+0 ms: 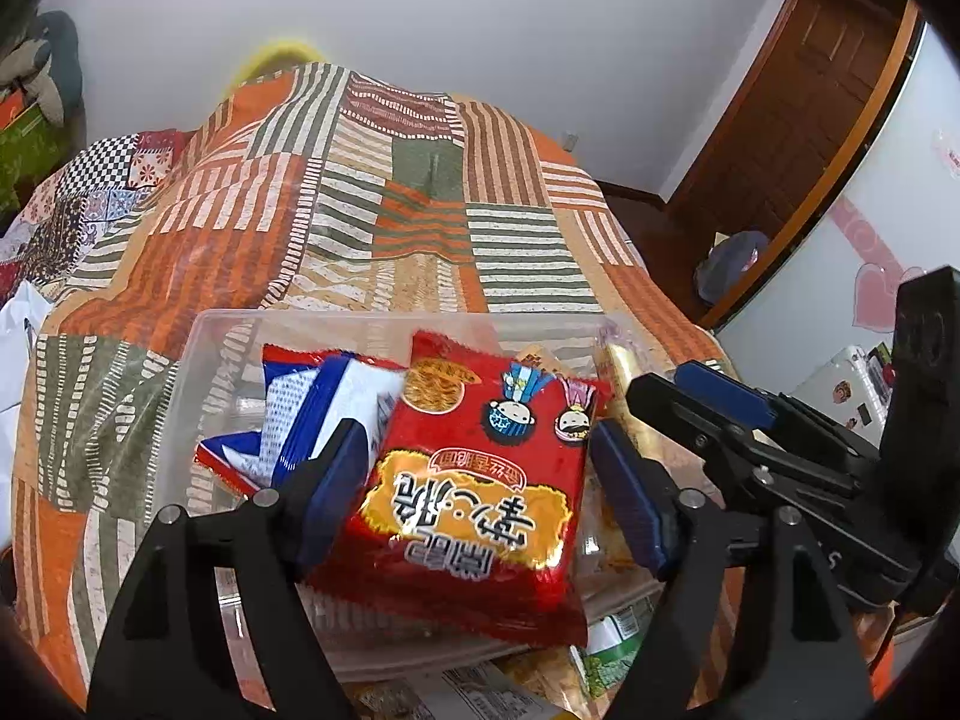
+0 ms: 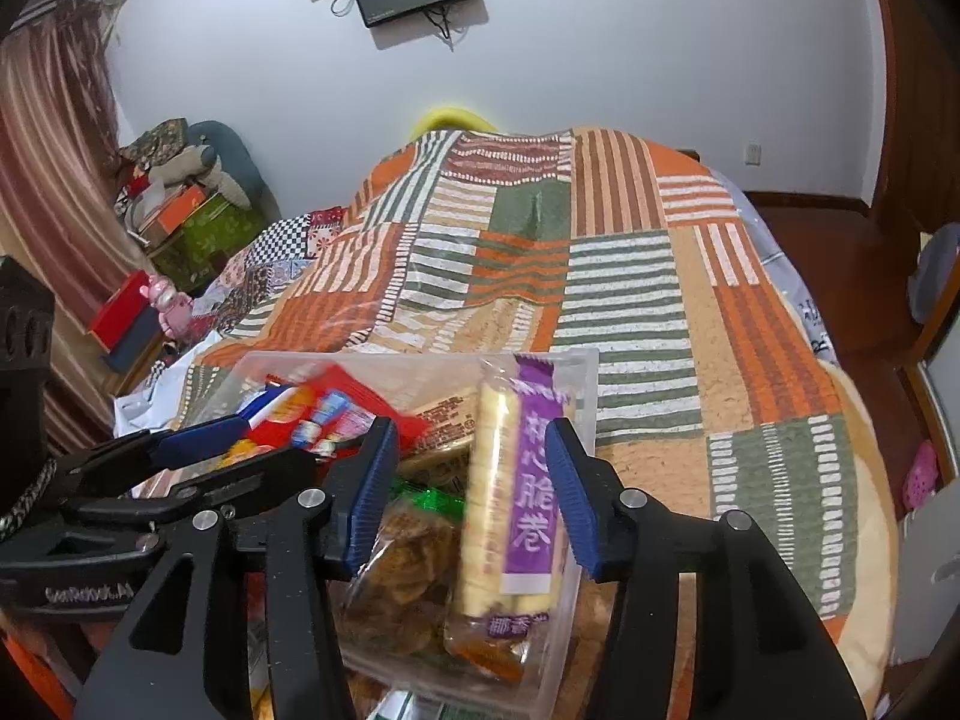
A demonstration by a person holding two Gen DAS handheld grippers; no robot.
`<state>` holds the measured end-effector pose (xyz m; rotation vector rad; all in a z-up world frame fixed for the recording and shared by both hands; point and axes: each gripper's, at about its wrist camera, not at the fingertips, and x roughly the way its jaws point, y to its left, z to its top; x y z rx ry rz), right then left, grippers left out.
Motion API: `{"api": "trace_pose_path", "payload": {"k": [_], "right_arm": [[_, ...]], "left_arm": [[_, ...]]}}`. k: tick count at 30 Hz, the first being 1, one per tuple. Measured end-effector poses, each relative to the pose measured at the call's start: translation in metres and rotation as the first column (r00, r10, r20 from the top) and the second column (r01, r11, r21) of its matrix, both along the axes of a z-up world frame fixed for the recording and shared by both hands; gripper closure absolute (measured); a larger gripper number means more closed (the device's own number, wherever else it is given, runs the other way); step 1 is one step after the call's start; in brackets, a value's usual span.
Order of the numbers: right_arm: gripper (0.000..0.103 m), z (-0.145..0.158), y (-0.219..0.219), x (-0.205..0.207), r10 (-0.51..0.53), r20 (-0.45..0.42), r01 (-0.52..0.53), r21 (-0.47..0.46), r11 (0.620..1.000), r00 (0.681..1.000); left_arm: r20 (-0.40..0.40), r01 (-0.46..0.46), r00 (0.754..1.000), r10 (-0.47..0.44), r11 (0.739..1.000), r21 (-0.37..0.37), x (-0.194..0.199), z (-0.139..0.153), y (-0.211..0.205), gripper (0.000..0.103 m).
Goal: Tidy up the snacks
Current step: 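Lift both snacks over the clear box and release them inside, then grasp the green-lidded jar with the left tool while the right tool grasps the green cracker pack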
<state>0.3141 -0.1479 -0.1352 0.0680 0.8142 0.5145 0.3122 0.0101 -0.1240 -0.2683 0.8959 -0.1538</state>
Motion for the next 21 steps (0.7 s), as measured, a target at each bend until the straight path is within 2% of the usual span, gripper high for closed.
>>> {"api": "trace_pose_path", "payload": {"k": [8,13,21], "right_arm": [[0.051,0.012,-0.01,-0.018,0.01,0.028,-0.01,0.001,1.0,1.0],[0.04,0.019,-0.014,-0.032,0.003,0.064,-0.003,-0.008,1.0,0.998],[0.035,0.019,-0.023,-0.06,0.02,0.082,-0.019,-0.01,1.0,0.996]], "left_arm": [[0.042,-0.01,0.999,0.009,1.0,0.016,-0.023,0.02,0.007,0.026],[0.068,-0.013,0.998,0.01,0.999,0.037,-0.043,0.031,0.011,0.026],[0.075,-0.007,0.997,0.0,0.996,0.084,-0.08,0.032,0.014,0.023]]}}
